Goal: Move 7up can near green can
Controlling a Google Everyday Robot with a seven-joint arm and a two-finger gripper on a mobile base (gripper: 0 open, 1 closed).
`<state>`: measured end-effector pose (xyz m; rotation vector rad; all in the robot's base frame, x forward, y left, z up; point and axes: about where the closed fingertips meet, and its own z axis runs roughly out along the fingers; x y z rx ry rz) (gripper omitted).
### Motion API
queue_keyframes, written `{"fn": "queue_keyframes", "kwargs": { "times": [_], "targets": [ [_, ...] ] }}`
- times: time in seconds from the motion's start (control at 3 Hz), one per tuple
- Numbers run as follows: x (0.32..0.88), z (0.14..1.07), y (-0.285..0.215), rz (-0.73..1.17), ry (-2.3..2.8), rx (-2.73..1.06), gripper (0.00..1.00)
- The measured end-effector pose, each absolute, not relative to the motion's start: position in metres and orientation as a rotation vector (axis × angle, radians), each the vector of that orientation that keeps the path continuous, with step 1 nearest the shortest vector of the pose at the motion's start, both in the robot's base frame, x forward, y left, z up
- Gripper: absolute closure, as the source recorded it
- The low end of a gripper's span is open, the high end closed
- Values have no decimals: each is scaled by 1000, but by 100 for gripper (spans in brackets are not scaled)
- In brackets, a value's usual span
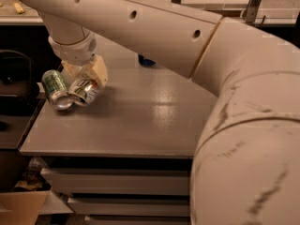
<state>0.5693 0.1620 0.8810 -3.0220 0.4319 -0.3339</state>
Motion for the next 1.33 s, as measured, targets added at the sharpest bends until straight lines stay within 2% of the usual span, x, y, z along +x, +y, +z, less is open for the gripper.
{"fn": "queue_keyframes", "kwargs": {
  "times": [0.67, 1.0, 1.33],
  "targets": [
    [584, 866, 162, -296, 456, -3044, 100],
    [586, 863, 161, -287, 465, -3054, 83],
    [586, 861, 160, -278, 466, -3061, 59]
  ]
}}
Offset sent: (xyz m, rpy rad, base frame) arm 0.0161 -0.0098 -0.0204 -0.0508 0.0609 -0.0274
